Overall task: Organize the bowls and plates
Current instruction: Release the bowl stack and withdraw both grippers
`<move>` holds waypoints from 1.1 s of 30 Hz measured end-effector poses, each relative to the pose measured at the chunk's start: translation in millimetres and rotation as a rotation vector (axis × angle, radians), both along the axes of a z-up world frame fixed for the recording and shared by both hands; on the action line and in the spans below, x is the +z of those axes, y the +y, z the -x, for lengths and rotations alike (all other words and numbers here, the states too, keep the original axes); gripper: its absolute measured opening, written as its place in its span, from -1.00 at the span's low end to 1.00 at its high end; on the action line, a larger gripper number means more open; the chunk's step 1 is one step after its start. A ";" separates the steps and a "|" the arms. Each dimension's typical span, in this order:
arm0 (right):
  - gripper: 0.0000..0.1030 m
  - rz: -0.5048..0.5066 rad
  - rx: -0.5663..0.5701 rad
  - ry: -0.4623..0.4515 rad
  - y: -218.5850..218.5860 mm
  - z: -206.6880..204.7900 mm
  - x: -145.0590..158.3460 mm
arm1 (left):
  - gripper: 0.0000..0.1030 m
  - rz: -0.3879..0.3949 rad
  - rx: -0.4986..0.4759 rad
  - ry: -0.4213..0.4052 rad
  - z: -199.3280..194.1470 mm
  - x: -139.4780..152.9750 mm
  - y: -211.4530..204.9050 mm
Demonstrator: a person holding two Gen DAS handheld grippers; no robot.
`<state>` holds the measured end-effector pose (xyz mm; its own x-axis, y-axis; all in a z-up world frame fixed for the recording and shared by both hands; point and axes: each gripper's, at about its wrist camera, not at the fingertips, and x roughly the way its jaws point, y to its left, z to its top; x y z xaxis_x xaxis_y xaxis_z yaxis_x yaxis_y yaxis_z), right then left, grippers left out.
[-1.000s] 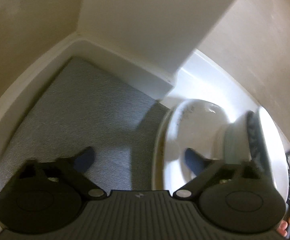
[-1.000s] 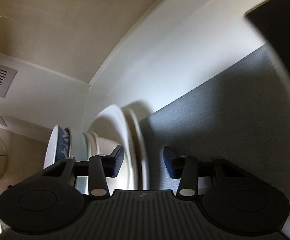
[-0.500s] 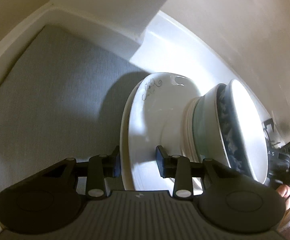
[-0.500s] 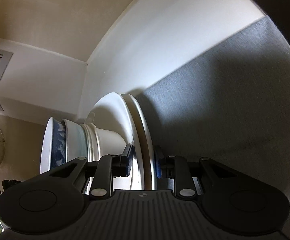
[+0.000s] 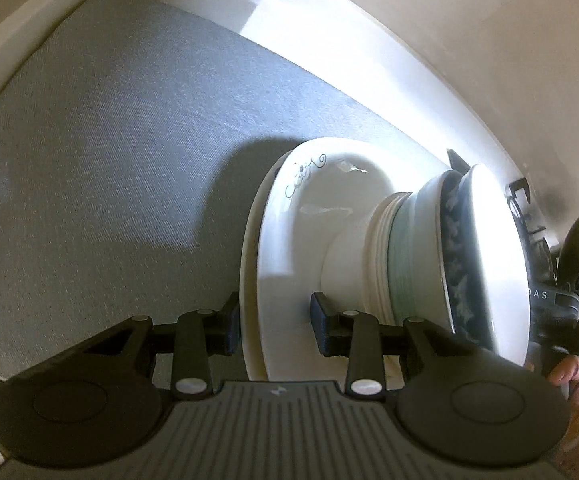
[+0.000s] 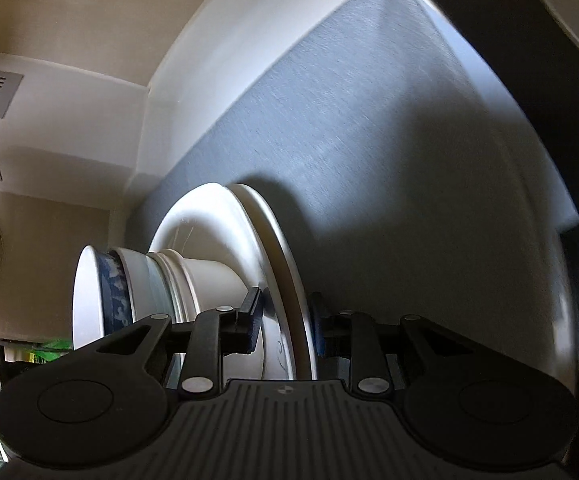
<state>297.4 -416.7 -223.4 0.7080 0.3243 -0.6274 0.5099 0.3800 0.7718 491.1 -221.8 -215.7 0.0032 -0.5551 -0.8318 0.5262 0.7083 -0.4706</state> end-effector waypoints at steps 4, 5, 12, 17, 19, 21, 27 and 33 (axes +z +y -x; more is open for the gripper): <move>-0.38 0.082 -0.009 0.002 9.7 -12.7 6.7 | 0.41 -0.062 0.012 -0.140 11.0 11.7 0.3; -0.25 0.162 -0.011 0.005 14.3 -13.4 15.4 | 0.61 -0.072 0.022 -0.192 13.0 18.7 3.5; 0.40 0.736 -0.013 0.039 65.9 14.1 95.2 | 0.99 -0.151 0.051 -0.429 49.3 66.1 25.2; 0.64 0.925 0.072 0.041 130.8 30.5 127.0 | 0.99 -0.219 0.006 -0.461 89.4 72.1 27.5; 0.67 0.910 0.098 0.037 150.8 40.8 129.0 | 0.99 -0.228 -0.009 -0.450 109.4 79.1 37.6; 0.67 0.884 0.112 0.034 162.4 63.6 129.3 | 0.99 -0.225 -0.005 -0.474 123.0 80.2 44.8; 0.68 0.928 0.148 0.011 193.3 83.2 130.4 | 0.99 -0.245 0.030 -0.510 152.1 91.5 54.5; 0.68 0.930 0.127 -0.008 207.4 118.4 137.7 | 0.99 -0.248 0.083 -0.590 174.3 103.8 67.8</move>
<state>179.0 -209.3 -85.7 0.7070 -0.2301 -0.6687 0.4183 0.8985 0.1331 316.8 -153.9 -111.9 0.5341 -0.3243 -0.7808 0.5849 0.8085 0.0643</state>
